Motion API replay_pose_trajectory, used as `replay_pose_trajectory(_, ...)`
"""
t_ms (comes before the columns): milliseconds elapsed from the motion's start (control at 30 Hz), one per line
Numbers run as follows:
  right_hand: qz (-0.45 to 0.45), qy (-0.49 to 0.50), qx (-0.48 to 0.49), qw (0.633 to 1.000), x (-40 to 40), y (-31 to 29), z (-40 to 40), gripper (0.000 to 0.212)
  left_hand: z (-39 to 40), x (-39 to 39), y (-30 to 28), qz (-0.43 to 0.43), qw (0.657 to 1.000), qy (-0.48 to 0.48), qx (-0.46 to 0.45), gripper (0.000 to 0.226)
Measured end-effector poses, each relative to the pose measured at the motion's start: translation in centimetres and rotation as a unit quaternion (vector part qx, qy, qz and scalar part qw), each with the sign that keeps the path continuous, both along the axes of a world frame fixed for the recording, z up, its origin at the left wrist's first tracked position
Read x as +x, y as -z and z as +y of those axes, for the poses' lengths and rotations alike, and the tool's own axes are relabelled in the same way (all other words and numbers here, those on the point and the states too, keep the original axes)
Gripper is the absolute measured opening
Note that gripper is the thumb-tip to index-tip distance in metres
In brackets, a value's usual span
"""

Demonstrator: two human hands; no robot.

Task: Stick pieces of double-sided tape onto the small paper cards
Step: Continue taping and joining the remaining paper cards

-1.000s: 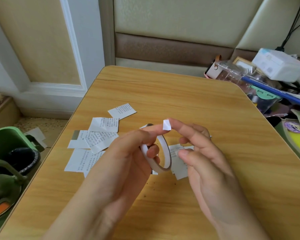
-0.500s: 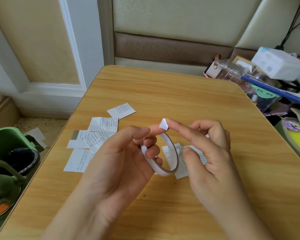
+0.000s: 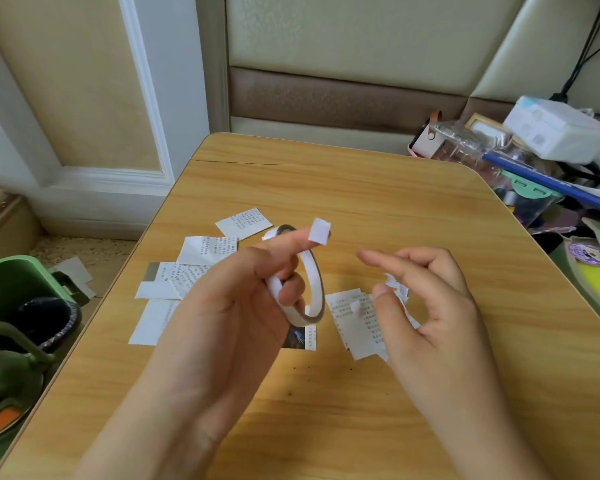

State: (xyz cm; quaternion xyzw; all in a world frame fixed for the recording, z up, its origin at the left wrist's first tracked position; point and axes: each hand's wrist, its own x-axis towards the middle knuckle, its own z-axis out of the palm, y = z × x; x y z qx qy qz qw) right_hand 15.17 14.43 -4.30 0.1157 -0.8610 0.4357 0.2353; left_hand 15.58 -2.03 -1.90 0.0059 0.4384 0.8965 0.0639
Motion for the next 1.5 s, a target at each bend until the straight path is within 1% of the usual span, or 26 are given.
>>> replay_pose_trajectory(67, 0.023, -0.004, -0.016, 1.000, 0.3, -0.3, -0.6, 0.023, 0.3, 0.1, 0.2, 0.025, 0.997, -0.011, -0.066, 0.039)
replay_pose_trajectory(133, 0.046, -0.017, -0.034, 0.998, 0.7, -0.7, -1.1, 0.015, 0.6, 0.1, 0.5, 0.044, 0.989, -0.035, -0.134, 0.044)
replay_pose_trajectory(200, 0.065, -0.022, -0.043, 0.997, 1.0, -1.0, -1.4, 0.012, 0.8, 0.4, 0.5, 0.062, 0.976, -0.046, -0.202, 0.037)
replay_pose_trajectory(267, 0.073, -0.018, -0.052, 0.996, 1.3, -1.2, -1.4, 0.010, 1.1, 0.7, 0.5, 0.091, 0.955, -0.045, -0.278, 0.029)
replay_pose_trajectory(333, 0.068, -0.009, -0.061, 0.996, 1.4, -1.3, -1.4, 0.009, 1.3, 0.8, 0.4, 0.122, 0.937, -0.041, -0.325, 0.029)
replay_pose_trajectory(467, 0.041, 0.009, -0.091, 0.995, 1.4, -1.3, -1.3, 0.007, 1.6, 0.5, 0.7, 0.168, 0.917, -0.035, -0.359, 0.028)
replay_pose_trajectory(600, 0.023, 0.021, -0.106, 0.994, 1.4, -1.3, -1.1, 0.002, 1.9, 0.6, 1.3, 0.194, 0.902, -0.046, -0.383, 0.033)
replay_pose_trajectory(767, -0.007, 0.040, -0.135, 0.990, 1.4, -1.5, -0.7, 0.005, 2.3, 0.6, 1.6, 0.223, 0.885, -0.047, -0.406, 0.033)
replay_pose_trajectory(933, -0.033, 0.028, -0.154, 0.987, 1.4, -1.8, -0.4, 0.004, 2.1, 0.6, 1.6, 0.260, 0.847, -0.055, -0.461, 0.037)
replay_pose_trajectory(1100, -0.048, 0.025, -0.164, 0.985, 1.4, -1.8, -0.2, 0.005, 2.2, 0.5, 1.8, 0.312, 0.787, -0.092, -0.524, 0.038)
replay_pose_trajectory(1167, -0.049, 0.024, -0.162, 0.985, 1.4, -1.8, -0.2, 0.007, 2.2, 0.5, 1.9, 0.322, 0.774, -0.102, -0.535, 0.037)
replay_pose_trajectory(1267, -0.057, 0.015, -0.165, 0.985, 1.5, -1.9, -0.3, 0.016, 2.2, 0.5, 1.8, 0.318, 0.778, -0.104, -0.531, 0.035)
replay_pose_trajectory(1500, -0.079, -0.003, -0.191, 0.979, 1.4, -1.9, -0.1, 0.019, 2.1, 0.5, 1.6, 0.256, 0.839, -0.055, -0.477, 0.037)
